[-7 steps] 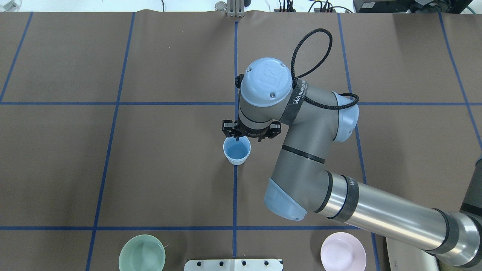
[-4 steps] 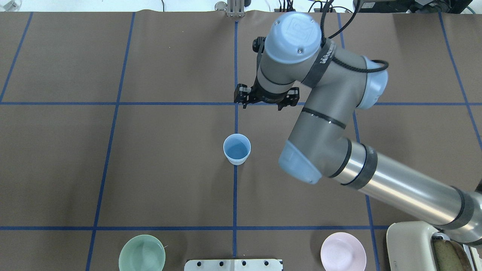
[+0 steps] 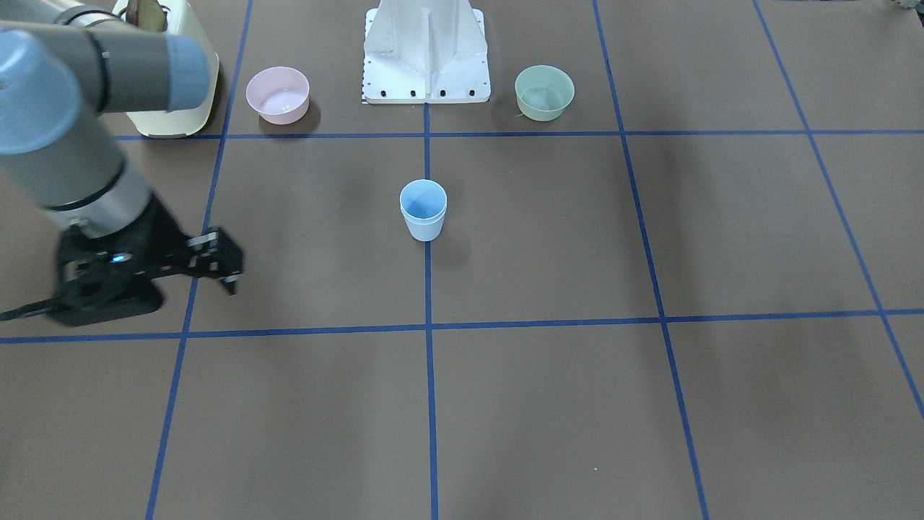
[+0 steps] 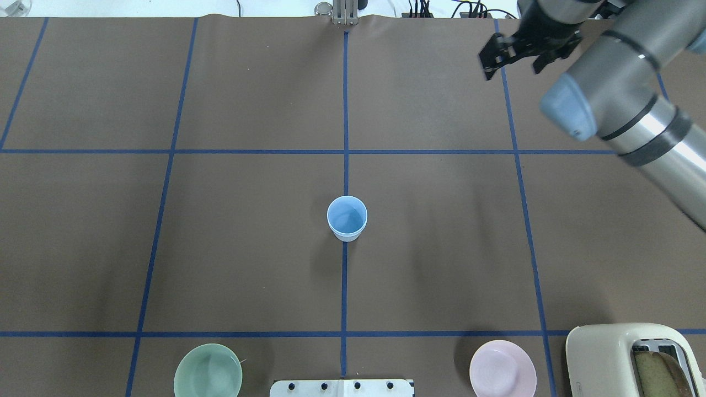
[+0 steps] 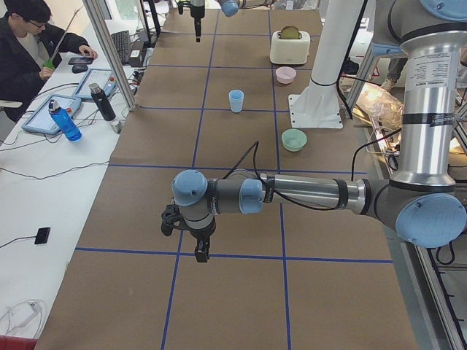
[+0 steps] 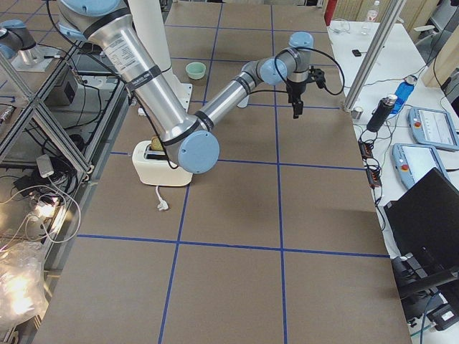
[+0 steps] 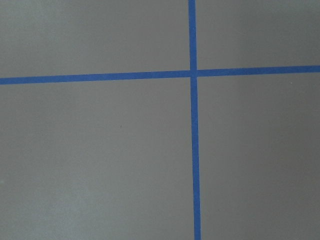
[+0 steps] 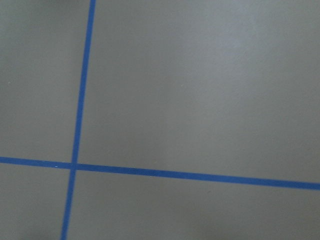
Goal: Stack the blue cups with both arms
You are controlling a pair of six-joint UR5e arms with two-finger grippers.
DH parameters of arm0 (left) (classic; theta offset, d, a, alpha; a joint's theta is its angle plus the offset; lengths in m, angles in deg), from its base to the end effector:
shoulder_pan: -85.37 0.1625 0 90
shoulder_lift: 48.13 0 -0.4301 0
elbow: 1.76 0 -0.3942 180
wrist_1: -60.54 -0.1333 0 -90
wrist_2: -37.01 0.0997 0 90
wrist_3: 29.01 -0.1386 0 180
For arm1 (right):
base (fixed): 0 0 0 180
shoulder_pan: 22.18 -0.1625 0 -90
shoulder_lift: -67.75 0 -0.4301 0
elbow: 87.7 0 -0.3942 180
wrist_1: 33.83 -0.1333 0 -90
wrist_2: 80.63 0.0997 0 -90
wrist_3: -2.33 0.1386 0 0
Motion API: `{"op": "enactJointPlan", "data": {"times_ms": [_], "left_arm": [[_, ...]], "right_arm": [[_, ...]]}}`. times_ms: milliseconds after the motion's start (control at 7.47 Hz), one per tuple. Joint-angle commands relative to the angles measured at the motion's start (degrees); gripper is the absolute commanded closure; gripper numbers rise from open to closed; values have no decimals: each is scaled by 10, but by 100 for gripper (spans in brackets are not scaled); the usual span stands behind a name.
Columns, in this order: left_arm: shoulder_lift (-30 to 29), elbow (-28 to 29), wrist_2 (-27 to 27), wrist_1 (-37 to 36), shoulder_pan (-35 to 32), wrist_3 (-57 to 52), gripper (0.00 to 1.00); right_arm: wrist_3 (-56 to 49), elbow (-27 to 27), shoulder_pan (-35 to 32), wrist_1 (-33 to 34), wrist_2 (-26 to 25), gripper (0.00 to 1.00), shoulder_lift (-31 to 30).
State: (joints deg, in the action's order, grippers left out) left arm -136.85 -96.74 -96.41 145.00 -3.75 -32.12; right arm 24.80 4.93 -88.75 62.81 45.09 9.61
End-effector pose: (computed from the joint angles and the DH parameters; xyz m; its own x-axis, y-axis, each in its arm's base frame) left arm -0.0307 -0.4807 0.6709 0.7247 0.0433 -0.6877 -0.0547 0.9985 0.0052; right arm -0.2274 -0.6564 0.3575 0.7225 -0.2195 0.6556 0.0816 0.9687 0.2344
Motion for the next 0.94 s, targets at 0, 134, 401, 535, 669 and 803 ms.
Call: {"op": "enactJointPlan", "data": {"times_ms": [0, 134, 401, 535, 669, 803], "left_arm": [[-2, 1, 0, 0, 0, -1, 1], [-4, 1, 0, -1, 0, 0, 1], [-4, 3, 0, 0, 0, 0, 1], [-5, 3, 0, 0, 0, -1, 1], [-4, 3, 0, 0, 0, -5, 1], [-2, 4, 3, 0, 0, -3, 1]], "right_arm": [[-206, -69, -112, -3, 8, 0, -70], [-240, -78, -147, -3, 9, 0, -101], [-245, -68, -189, -21, 5, 0, -199], [-238, -70, -192, -56, 2, 0, -243], [-235, -73, -192, -106, 2, 0, -277], [-236, -75, -192, -151, 2, 0, -296]]}}
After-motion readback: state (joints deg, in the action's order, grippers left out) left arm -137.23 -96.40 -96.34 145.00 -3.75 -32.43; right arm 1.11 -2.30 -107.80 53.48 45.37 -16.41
